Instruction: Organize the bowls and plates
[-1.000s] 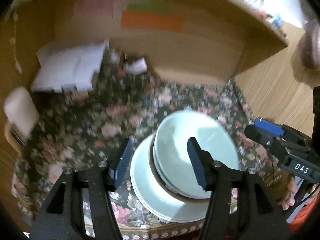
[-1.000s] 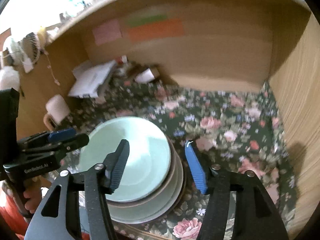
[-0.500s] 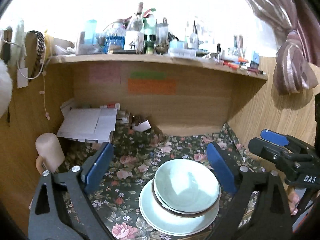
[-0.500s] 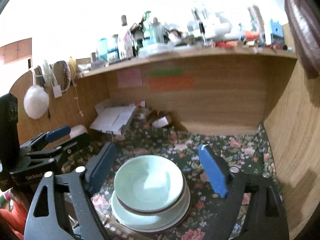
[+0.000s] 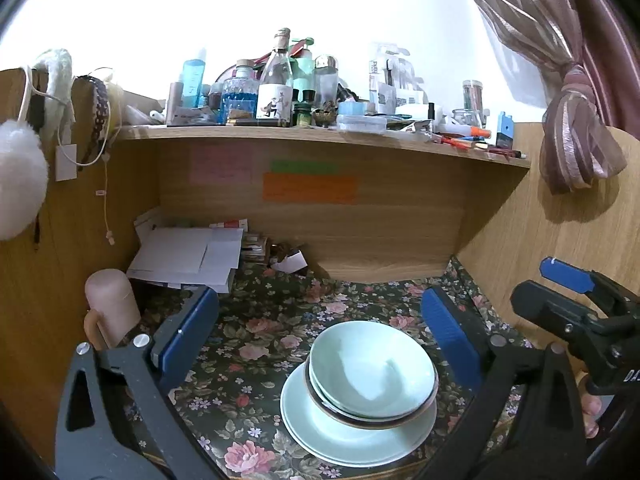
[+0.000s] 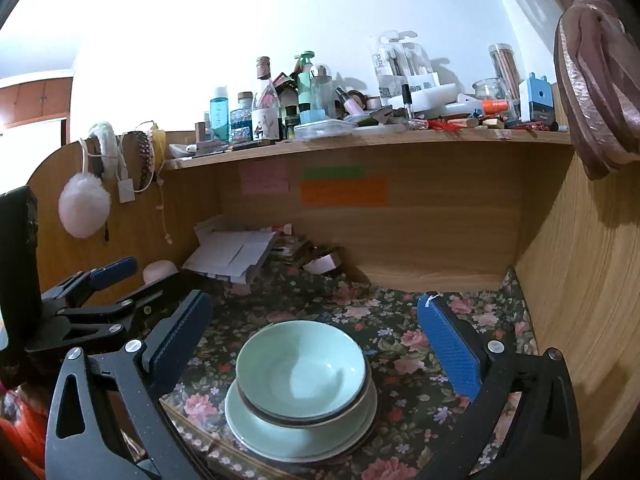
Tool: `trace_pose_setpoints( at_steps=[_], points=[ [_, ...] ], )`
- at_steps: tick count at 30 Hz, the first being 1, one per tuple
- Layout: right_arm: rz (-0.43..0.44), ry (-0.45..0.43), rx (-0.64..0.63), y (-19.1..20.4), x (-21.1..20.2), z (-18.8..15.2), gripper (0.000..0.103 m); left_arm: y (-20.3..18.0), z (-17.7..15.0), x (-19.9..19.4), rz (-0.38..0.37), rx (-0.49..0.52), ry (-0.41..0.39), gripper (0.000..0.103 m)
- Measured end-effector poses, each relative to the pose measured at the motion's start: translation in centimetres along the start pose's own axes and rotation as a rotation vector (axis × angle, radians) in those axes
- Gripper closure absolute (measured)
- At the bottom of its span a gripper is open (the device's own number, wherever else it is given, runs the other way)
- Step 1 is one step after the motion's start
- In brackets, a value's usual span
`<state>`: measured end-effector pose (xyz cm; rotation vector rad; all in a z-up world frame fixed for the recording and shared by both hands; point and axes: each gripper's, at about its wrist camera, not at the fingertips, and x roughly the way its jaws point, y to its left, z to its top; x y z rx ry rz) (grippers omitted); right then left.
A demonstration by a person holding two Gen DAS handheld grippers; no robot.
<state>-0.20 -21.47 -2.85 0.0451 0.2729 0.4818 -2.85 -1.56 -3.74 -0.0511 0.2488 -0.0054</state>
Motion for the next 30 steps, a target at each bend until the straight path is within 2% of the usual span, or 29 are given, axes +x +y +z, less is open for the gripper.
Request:
trace_pose_setpoints(
  at_steps=[30],
  points=[
    [0.016,0.025,0.033,-0.9,0.66,-0.64,0.0,-0.18,-0.48,-0.47,-0.004,-0.014,-0.002,0.0]
  ],
)
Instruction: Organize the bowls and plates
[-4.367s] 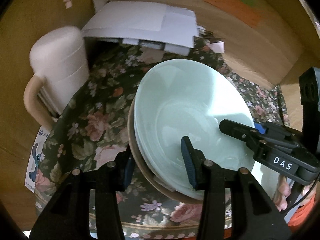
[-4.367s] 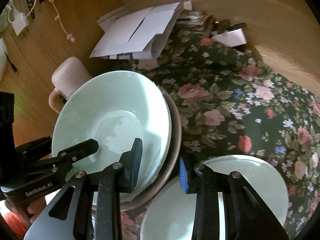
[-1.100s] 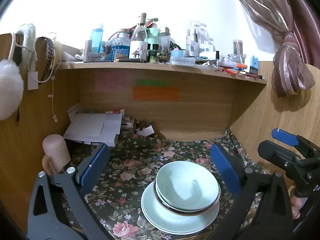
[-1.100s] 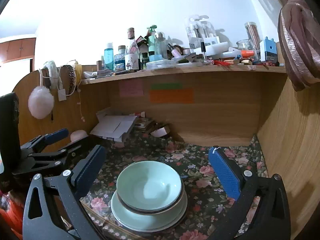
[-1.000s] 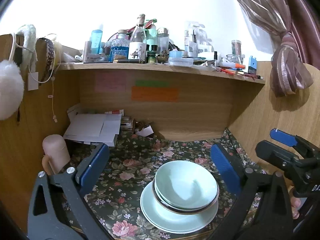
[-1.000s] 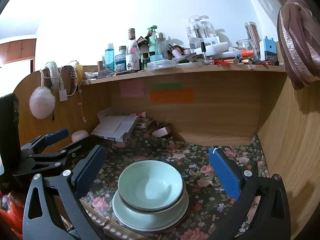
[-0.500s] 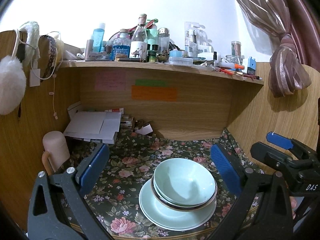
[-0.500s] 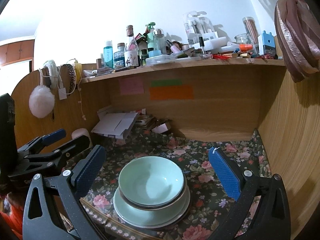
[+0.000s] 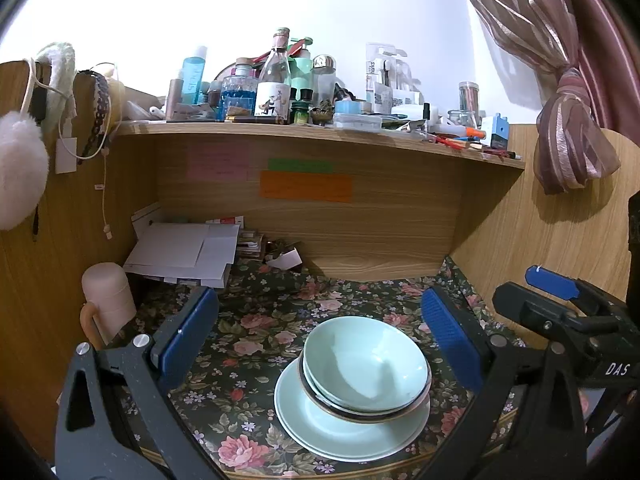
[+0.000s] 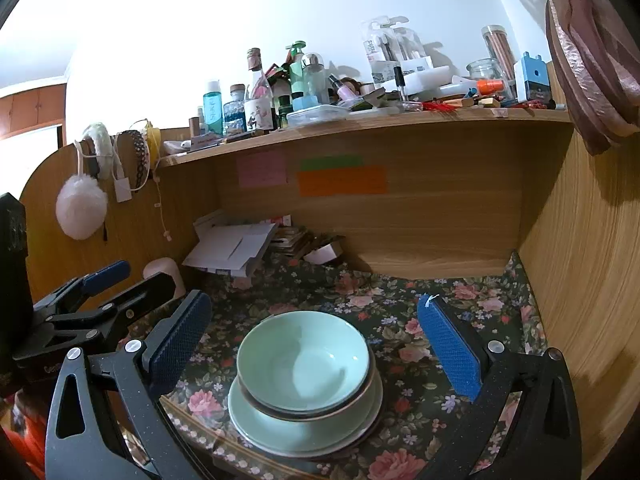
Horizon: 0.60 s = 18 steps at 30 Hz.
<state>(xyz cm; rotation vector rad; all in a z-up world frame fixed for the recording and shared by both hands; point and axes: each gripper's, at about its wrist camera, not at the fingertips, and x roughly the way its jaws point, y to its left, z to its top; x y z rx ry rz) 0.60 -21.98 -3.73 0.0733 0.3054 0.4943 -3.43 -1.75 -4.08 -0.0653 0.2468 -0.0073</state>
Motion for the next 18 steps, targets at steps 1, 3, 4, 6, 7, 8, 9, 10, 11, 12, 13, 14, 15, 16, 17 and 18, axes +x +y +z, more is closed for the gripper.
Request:
trace_pose_setpoints(
  at_steps=[1,3,4,6,7,8,9,10,11,12,13,14,15,16,17,18],
  points=[
    [0.001,0.0,0.0,-0.03,0.0,0.01,0.0,-0.06,-0.01,-0.01,0.001,0.001,0.0,0.0],
    [0.001,0.001,0.002,-0.02,0.02,0.0,0.0,-0.14,-0.03,-0.02,0.001,0.002,-0.001,0.0],
    [0.001,0.002,0.003,0.01,0.03,0.0,0.0,-0.11,-0.03,0.1,-0.004,0.005,0.0,0.0],
    [0.0,0.002,0.004,0.07,0.06,0.01,0.0,-0.11,-0.01,0.24,-0.01,0.005,0.001,0.0],
    [0.0,0.002,0.005,0.08,0.07,0.01,0.0,-0.08,0.01,0.2,-0.008,0.006,0.001,0.0],
    [0.0,0.001,0.005,0.08,0.07,0.01,0.0,-0.15,-0.03,0.22,-0.008,0.005,0.001,0.0],
    [-0.001,0.002,0.005,0.17,0.1,-0.02,0.0,-0.16,-0.03,0.22,-0.008,0.005,0.001,0.0],
    [-0.001,0.001,0.005,0.18,0.09,-0.01,0.0,-0.1,0.0,0.19,-0.008,0.006,0.001,0.0],
    [-0.001,0.001,0.006,0.17,0.1,-0.01,0.0,-0.17,-0.03,0.21,-0.009,0.005,0.001,0.0],
    [0.0,0.002,0.006,0.16,0.11,0.0,0.0,-0.12,0.0,0.18,-0.009,0.006,0.0,0.0],
    [-0.001,0.001,0.006,0.16,0.1,-0.01,0.0,-0.17,0.01,0.17,-0.007,0.005,-0.001,0.0],
    [0.0,0.002,0.007,0.11,0.12,0.01,0.0,-0.25,0.0,0.18,-0.006,0.006,-0.001,0.0],
    [0.004,0.002,0.007,-0.02,0.12,0.02,0.0,-0.31,0.02,0.16,-0.002,0.005,0.0,0.0],
    [0.004,0.003,0.009,-0.04,0.17,0.06,0.0,-0.36,-0.01,0.2,-0.003,0.006,0.0,0.0],
    [0.004,0.004,0.011,-0.03,0.22,0.06,0.0,-0.4,-0.02,0.18,-0.003,0.005,0.0,0.0],
    [0.003,0.005,0.012,0.0,0.26,0.07,0.0,-0.46,-0.03,0.21,-0.005,0.006,0.001,0.0]
  ],
)
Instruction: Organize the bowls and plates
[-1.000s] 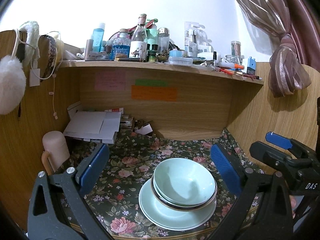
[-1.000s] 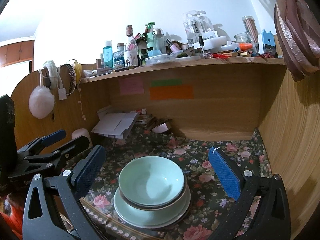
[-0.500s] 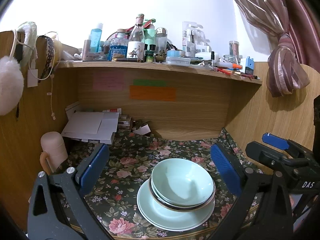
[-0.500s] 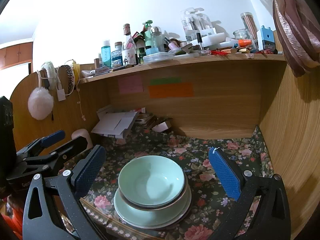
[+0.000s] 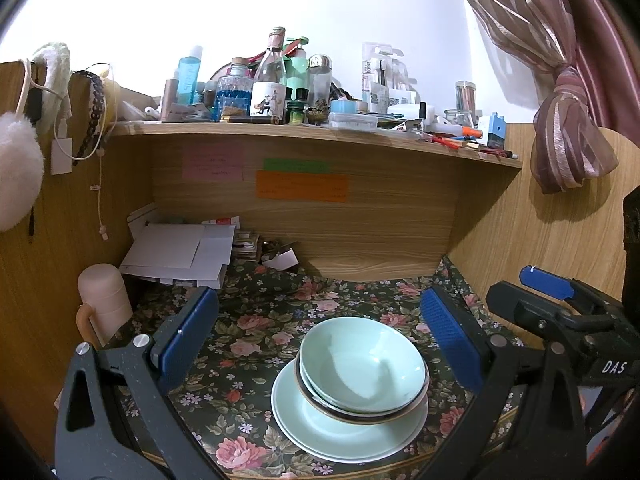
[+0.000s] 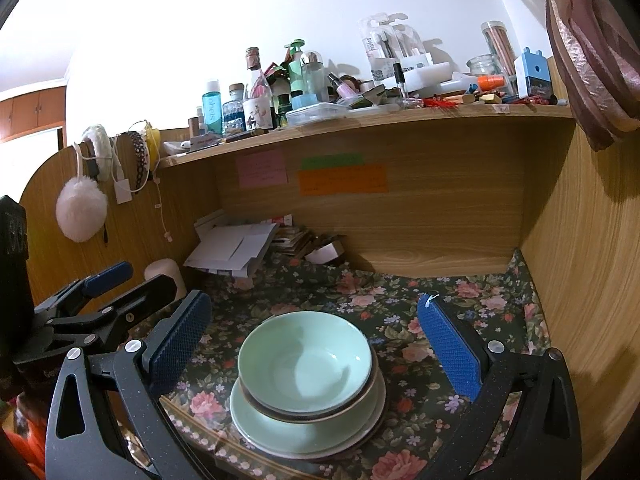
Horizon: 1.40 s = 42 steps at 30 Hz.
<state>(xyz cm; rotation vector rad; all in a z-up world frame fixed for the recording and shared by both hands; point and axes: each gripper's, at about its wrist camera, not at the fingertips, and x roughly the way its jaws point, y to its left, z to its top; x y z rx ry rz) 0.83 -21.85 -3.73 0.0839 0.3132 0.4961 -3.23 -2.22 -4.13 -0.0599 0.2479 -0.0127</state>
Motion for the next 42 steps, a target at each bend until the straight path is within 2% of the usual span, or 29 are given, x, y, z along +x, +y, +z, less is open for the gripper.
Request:
trace_pose_setpoints(
  at_steps=[42],
  points=[
    [-0.014,0.005,0.013,0.22,0.37,-0.17,0.0,-0.41,-0.17,0.8,-0.018,-0.029,0.025,0.0]
  ],
)
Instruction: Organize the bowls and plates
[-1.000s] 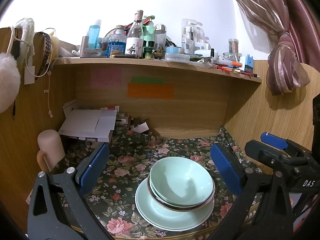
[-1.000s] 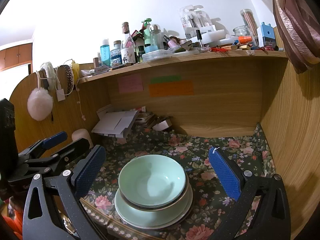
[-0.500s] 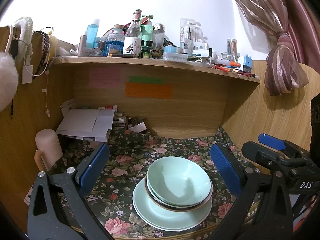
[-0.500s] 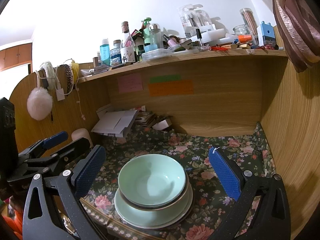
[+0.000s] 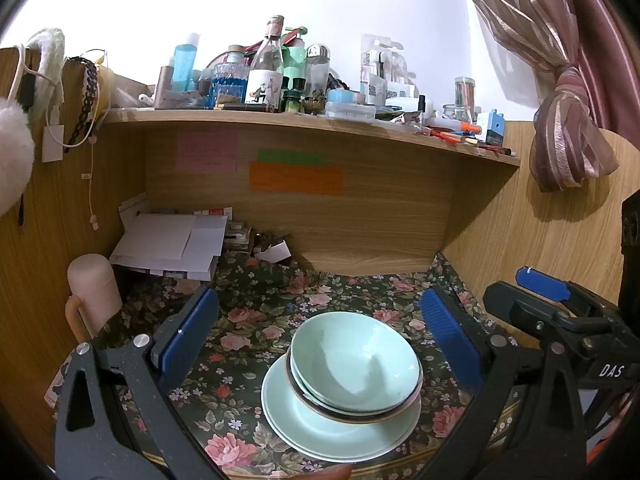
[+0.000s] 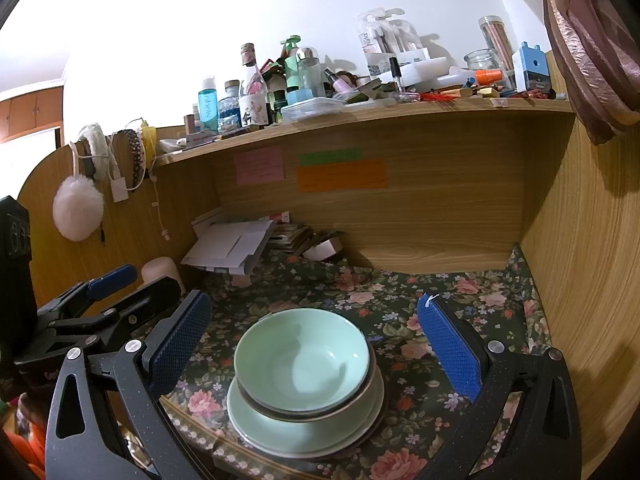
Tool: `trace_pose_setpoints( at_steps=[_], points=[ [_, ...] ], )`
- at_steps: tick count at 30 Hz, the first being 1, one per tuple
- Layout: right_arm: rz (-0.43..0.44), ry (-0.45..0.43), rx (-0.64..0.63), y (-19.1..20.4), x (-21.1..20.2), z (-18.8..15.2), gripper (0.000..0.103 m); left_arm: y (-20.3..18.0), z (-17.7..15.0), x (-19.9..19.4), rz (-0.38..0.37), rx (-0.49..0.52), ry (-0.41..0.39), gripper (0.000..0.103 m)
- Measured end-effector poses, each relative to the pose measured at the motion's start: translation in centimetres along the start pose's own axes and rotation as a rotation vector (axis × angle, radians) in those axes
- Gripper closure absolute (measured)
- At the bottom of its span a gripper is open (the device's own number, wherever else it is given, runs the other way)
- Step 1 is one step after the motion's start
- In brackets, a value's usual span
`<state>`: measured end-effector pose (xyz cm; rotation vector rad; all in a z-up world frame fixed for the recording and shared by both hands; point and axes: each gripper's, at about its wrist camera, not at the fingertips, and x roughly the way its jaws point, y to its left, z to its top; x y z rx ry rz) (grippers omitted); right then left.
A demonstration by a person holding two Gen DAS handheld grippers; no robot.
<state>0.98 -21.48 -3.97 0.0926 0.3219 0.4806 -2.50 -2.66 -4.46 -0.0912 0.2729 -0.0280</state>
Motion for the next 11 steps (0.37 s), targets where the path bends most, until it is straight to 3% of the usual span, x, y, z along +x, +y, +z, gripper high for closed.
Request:
trace_pose_setpoints(
  at_steps=[11],
  points=[
    [-0.015,0.007,0.015,-0.39,0.16,-0.12,0.0,0.2,-0.03,0.65,-0.016,-0.008,0.022,0.0]
  ],
)
